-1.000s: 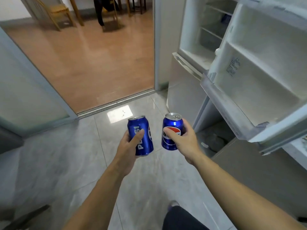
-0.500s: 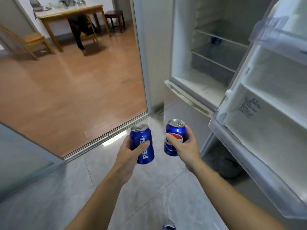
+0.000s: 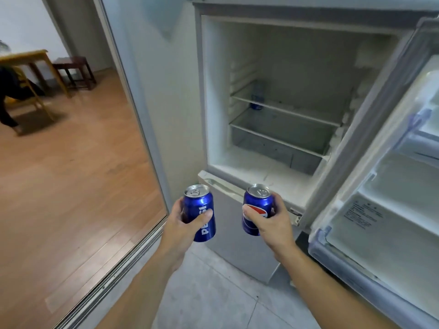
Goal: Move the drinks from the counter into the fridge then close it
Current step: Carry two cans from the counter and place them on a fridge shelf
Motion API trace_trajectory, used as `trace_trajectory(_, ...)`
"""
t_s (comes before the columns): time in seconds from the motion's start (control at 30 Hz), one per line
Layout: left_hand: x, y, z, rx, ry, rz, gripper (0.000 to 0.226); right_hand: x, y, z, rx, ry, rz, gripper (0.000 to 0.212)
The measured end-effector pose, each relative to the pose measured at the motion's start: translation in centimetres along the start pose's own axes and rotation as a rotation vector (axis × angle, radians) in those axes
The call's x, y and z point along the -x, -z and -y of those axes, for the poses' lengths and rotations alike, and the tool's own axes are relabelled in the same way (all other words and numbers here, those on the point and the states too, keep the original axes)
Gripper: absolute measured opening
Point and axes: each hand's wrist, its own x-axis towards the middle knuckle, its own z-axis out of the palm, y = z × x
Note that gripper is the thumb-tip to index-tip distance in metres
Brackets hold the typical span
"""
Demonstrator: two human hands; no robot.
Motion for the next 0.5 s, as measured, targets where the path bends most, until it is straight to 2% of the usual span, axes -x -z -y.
trace_trajectory(0.3,-14.5,0.1,-3.2,-0.062,-0.035,0.165,0.055,-9.9,-4.4,0.9,0.144,0.024,-0.262,0.074)
trace_trajectory(0.5,-24.5,-3.3,-3.9,-0.149,-0.058,0.204,0.079,-22.3,-5.4,0.7,0.114,0.016,-0.383,0.065)
